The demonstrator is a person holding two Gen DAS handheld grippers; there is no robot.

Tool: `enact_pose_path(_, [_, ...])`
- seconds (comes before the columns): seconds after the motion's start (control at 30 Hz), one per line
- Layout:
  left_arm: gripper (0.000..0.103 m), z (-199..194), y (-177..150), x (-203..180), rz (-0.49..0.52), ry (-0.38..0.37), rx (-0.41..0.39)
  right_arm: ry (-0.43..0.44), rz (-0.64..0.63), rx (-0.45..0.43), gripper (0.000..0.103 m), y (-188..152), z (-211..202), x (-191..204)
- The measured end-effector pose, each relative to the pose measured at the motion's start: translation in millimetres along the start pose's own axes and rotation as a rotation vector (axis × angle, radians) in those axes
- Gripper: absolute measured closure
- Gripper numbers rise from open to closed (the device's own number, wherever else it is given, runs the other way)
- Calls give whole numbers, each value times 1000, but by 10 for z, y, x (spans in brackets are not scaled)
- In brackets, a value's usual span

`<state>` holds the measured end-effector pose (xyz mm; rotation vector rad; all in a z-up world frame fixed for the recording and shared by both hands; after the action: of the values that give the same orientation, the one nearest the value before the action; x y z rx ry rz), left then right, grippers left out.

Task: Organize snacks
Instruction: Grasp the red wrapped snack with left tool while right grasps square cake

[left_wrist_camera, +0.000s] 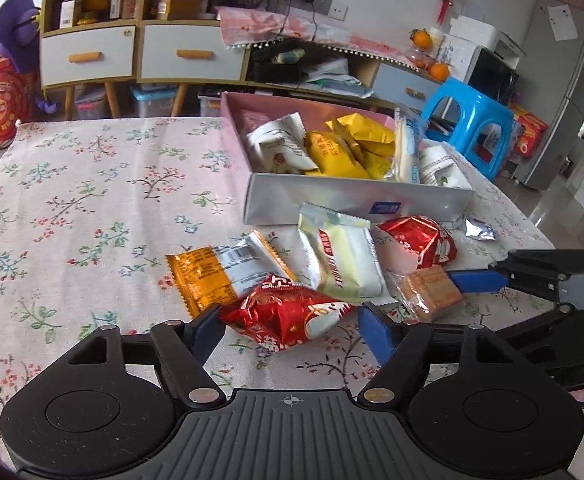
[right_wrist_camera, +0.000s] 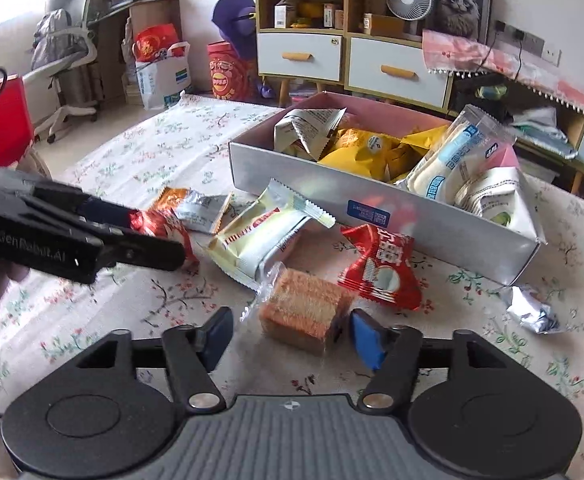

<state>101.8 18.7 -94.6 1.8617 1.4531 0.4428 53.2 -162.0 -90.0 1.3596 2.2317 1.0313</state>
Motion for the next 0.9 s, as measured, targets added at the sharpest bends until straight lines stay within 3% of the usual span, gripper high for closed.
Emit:
enact_pose_path(0.2, [27, 81, -11, -93, 23, 7, 4, -5, 15, -5, 43, 17, 52, -15])
enact_pose_path(0.37, [28, 105, -27, -107, 23, 17, 15, -22, 1, -9, 49, 22, 56, -20])
enact_pose_path(0.43, [31, 91, -33, -113, 31, 22, 24, -28, -9, -11, 58, 21, 53, -20])
enact_pose_path(0.53, [48, 74, -51, -120, 42, 43, 35, -23, -3, -9, 66, 29, 39, -36])
enact_pose_path(0.67, [62, 47, -44, -87, 31, 62, 46, -13, 1, -3, 70, 58, 32, -36])
enact_pose_path(0.9, [67, 8, -7, -32, -15, 77, 49, 3, 7, -9, 72, 116, -34, 16])
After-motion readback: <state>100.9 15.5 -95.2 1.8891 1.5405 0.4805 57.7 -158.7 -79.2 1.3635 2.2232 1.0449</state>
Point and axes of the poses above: each gripper's, at about its wrist camera, not at the fingertips, and z roughly the way its jaws point, x to its left, y to its top, the point moved 6 cm from there along z, roughly the way its jaws point, and after that the axes turned 5 degrees about y, right-handed, at the moved point
